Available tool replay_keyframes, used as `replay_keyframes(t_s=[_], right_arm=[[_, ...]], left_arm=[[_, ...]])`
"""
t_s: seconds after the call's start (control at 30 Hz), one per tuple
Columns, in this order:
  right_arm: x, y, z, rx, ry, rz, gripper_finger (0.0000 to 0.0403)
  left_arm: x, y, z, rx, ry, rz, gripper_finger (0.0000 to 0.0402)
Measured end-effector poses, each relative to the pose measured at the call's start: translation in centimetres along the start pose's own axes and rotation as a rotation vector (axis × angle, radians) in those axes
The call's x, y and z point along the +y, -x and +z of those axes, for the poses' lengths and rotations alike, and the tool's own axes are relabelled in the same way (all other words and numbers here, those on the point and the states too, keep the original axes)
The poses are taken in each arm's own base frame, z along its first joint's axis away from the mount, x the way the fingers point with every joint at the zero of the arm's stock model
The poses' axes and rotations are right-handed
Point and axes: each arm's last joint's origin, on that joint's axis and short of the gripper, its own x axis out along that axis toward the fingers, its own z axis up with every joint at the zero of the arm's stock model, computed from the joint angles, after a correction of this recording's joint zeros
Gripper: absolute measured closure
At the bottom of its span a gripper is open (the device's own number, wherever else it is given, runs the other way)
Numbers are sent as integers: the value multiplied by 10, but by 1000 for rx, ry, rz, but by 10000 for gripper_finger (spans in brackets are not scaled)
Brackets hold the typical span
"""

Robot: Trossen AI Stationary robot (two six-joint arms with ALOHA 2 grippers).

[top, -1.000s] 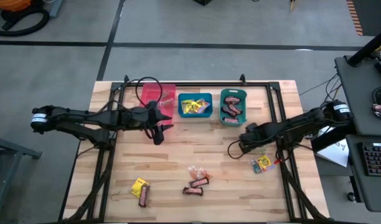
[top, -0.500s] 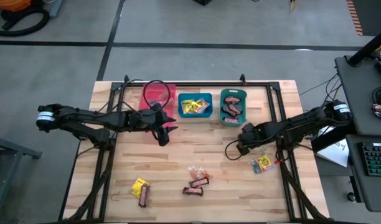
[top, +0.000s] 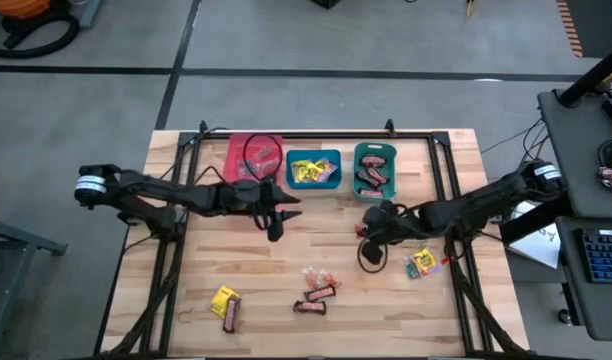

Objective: Sort candy
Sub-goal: Put the red candy into the red bin

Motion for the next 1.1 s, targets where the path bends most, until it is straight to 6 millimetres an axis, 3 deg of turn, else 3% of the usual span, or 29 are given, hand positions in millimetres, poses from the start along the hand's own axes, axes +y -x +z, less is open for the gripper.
replay_keyframes(t_s=[0.2, 0.47, 1.1], right_arm=[[16, -6, 8, -205, 276, -39, 390], [22, -24, 7, -246, 530, -129, 390], [24, -30, 8, -275, 550, -147, 390]], left_arm=[[-6, -19, -4, -69, 0, -93, 254], [-10, -43, -16, -145, 44, -158, 254], [-10, -83, -43, -286, 168, -195, 214]])
